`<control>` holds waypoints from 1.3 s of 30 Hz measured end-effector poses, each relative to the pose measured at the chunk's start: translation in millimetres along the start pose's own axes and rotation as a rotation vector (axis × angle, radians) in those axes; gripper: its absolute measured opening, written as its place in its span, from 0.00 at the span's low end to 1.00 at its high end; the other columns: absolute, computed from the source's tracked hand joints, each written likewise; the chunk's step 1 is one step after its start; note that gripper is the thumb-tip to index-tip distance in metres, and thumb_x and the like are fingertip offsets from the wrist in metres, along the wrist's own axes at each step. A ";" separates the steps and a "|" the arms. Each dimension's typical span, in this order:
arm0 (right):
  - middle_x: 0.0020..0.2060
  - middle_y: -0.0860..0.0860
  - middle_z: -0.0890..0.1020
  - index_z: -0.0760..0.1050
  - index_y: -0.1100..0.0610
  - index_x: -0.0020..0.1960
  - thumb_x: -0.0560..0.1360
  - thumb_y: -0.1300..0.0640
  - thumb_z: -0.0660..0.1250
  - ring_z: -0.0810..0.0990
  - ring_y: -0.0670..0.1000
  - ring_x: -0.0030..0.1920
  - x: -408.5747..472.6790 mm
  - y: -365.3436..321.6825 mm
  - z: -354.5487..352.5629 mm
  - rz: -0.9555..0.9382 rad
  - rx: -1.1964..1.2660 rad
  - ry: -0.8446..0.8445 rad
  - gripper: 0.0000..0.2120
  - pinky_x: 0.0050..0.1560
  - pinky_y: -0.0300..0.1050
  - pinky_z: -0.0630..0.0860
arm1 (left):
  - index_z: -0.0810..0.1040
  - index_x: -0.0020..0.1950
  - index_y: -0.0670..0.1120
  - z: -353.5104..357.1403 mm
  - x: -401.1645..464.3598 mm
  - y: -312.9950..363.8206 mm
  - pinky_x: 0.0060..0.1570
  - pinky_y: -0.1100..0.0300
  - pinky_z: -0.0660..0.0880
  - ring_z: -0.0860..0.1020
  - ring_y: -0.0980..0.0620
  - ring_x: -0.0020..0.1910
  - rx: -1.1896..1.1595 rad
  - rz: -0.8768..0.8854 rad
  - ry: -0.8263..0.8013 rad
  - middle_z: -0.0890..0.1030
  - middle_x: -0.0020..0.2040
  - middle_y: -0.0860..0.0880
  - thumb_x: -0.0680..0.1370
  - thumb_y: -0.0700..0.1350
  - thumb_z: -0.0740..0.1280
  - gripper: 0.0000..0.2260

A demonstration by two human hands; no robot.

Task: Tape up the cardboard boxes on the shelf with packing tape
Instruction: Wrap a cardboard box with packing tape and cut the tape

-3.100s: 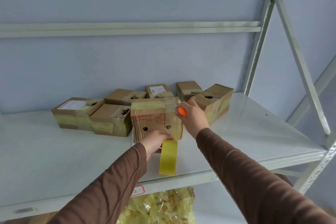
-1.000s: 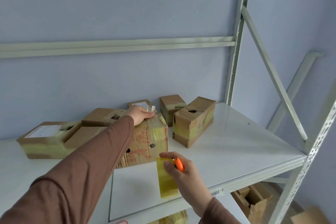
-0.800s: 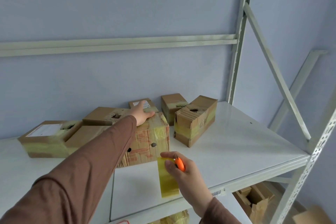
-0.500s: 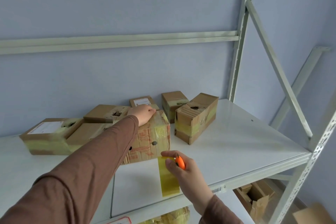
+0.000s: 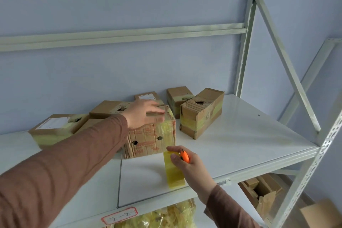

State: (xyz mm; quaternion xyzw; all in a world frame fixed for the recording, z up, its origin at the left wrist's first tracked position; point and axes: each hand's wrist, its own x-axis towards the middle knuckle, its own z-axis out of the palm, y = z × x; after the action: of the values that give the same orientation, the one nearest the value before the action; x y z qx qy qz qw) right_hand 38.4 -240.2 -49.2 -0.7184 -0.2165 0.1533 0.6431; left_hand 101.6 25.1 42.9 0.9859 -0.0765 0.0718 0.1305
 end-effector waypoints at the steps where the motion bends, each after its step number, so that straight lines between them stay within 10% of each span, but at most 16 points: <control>1: 0.45 0.47 0.81 0.82 0.43 0.58 0.83 0.53 0.66 0.77 0.43 0.43 0.0 0.4 -0.7 0.002 0.013 -0.016 0.09 0.49 0.39 0.76 | 0.65 0.76 0.71 -0.6 -8.7 -6.1 0.78 0.38 0.56 0.59 0.47 0.80 0.093 -0.077 -0.170 0.59 0.83 0.52 0.63 0.85 0.57 0.42; 4: 0.48 0.51 0.81 0.82 0.43 0.60 0.83 0.53 0.66 0.79 0.50 0.48 1.6 -1.2 -3.6 0.021 0.056 -0.078 0.10 0.58 0.53 0.79 | 0.48 0.75 0.79 -1.9 -17.5 -10.5 0.79 0.38 0.53 0.52 0.44 0.81 0.159 -0.201 -0.319 0.50 0.84 0.54 0.69 0.75 0.69 0.42; 9: 0.55 0.48 0.84 0.83 0.38 0.60 0.78 0.48 0.70 0.82 0.53 0.55 11.5 -37.2 -26.7 -0.056 0.200 -0.066 0.12 0.59 0.51 0.79 | 0.70 0.72 0.67 -28.0 -0.9 -0.3 0.61 0.67 0.72 0.77 0.61 0.64 -0.443 -0.259 -0.440 0.74 0.73 0.54 0.75 0.56 0.74 0.27; 11: 0.59 0.52 0.84 0.83 0.40 0.61 0.74 0.45 0.70 0.82 0.57 0.61 21.1 -55.3 -36.5 -0.080 0.194 -0.060 0.15 0.67 0.58 0.76 | 0.75 0.70 0.58 -28.9 -1.1 1.1 0.59 0.58 0.79 0.82 0.53 0.61 -0.601 -0.332 -0.578 0.82 0.66 0.49 0.77 0.56 0.70 0.21; 13: 0.58 0.53 0.85 0.83 0.44 0.62 0.77 0.45 0.70 0.82 0.56 0.62 32.3 -68.7 -39.3 -0.075 0.146 -0.055 0.14 0.69 0.59 0.75 | 0.74 0.73 0.52 -21.4 -3.4 1.5 0.67 0.49 0.76 0.80 0.44 0.66 -0.635 -0.385 -0.648 0.83 0.65 0.48 0.82 0.53 0.67 0.20; 20: 0.62 0.57 0.82 0.78 0.44 0.68 0.82 0.51 0.68 0.80 0.55 0.64 43.4 -69.2 -38.0 -0.131 0.176 -0.043 0.15 0.69 0.51 0.74 | 0.59 0.83 0.55 6.8 -19.3 14.9 0.79 0.62 0.43 0.46 0.63 0.80 -0.166 -0.022 -0.230 0.53 0.82 0.59 0.85 0.33 0.57 0.29; 24: 0.57 0.51 0.85 0.78 0.47 0.67 0.82 0.49 0.67 0.82 0.47 0.58 39.7 -49.7 -37.1 -0.161 0.188 -0.051 0.14 0.57 0.40 0.77 | 0.54 0.83 0.58 24.7 -29.0 13.3 0.77 0.65 0.36 0.41 0.64 0.80 -0.148 0.048 -0.242 0.47 0.83 0.56 0.86 0.49 0.60 0.26; 29: 0.49 0.48 0.85 0.80 0.52 0.58 0.83 0.55 0.67 0.81 0.42 0.48 40.4 -39.3 -35.2 -0.156 0.130 -0.147 0.06 0.49 0.32 0.76 | 0.40 0.84 0.54 32.6 -29.3 14.9 0.80 0.49 0.35 0.33 0.52 0.81 0.126 -0.011 -0.382 0.36 0.84 0.50 0.71 0.76 0.65 0.54; 32: 0.52 0.55 0.84 0.79 0.54 0.60 0.82 0.58 0.67 0.80 0.50 0.53 44.9 -42.2 -31.0 -0.146 0.096 -0.172 0.07 0.61 0.46 0.76 | 0.45 0.85 0.52 34.1 -31.4 23.5 0.78 0.56 0.33 0.40 0.53 0.82 0.115 -0.015 -0.348 0.42 0.84 0.52 0.71 0.73 0.68 0.53; 39: 0.36 0.41 0.81 0.81 0.46 0.44 0.82 0.52 0.67 0.77 0.38 0.37 17.8 -43.1 -33.7 -0.089 0.080 -0.004 0.09 0.36 0.29 0.72 | 0.62 0.82 0.50 40.3 -42.3 31.6 0.79 0.45 0.33 0.39 0.57 0.82 0.086 0.020 -0.277 0.41 0.84 0.54 0.82 0.59 0.63 0.31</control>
State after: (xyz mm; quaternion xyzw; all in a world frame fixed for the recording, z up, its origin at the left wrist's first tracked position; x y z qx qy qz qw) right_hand 65.6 -256.7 -1.2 -0.6815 -0.2431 0.1345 0.6770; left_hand 59.8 -10.3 5.3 0.9902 -0.1003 -0.0604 0.0758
